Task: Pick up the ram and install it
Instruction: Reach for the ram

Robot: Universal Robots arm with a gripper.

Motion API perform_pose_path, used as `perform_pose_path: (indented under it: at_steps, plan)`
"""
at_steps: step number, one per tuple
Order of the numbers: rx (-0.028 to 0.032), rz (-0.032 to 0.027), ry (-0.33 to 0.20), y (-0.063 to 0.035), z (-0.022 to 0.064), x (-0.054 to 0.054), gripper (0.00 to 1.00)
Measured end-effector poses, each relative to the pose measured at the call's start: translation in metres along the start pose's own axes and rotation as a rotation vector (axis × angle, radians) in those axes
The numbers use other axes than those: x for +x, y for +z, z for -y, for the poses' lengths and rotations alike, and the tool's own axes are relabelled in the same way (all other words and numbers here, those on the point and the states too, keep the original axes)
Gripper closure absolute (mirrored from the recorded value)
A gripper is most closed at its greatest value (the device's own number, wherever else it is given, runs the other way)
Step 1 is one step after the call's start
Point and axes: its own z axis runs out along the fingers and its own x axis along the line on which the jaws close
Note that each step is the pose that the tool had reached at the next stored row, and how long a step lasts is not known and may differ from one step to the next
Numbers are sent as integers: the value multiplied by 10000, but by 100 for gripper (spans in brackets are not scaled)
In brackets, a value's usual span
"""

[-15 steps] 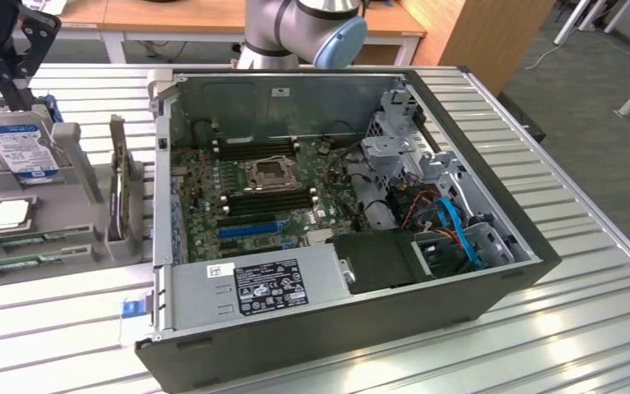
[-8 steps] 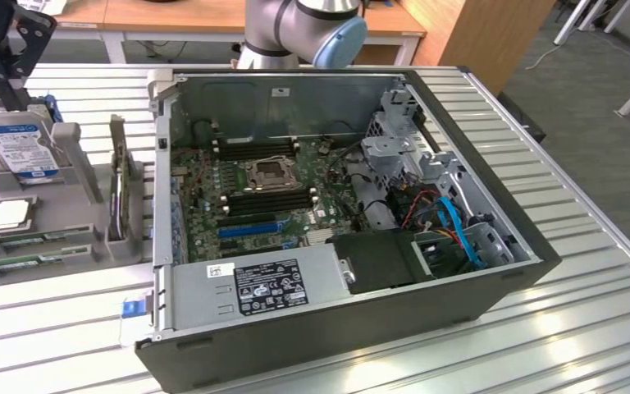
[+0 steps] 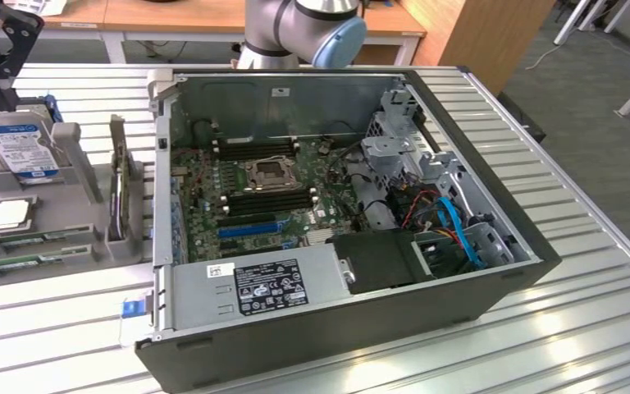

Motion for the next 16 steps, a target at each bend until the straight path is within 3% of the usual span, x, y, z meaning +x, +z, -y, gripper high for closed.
perform_pose_path:
  at_steps: [10, 16]
  plan:
    - [0, 0, 1, -2, 9, 119, 90]
    - [0, 0, -1, -2, 10, 128, 90]
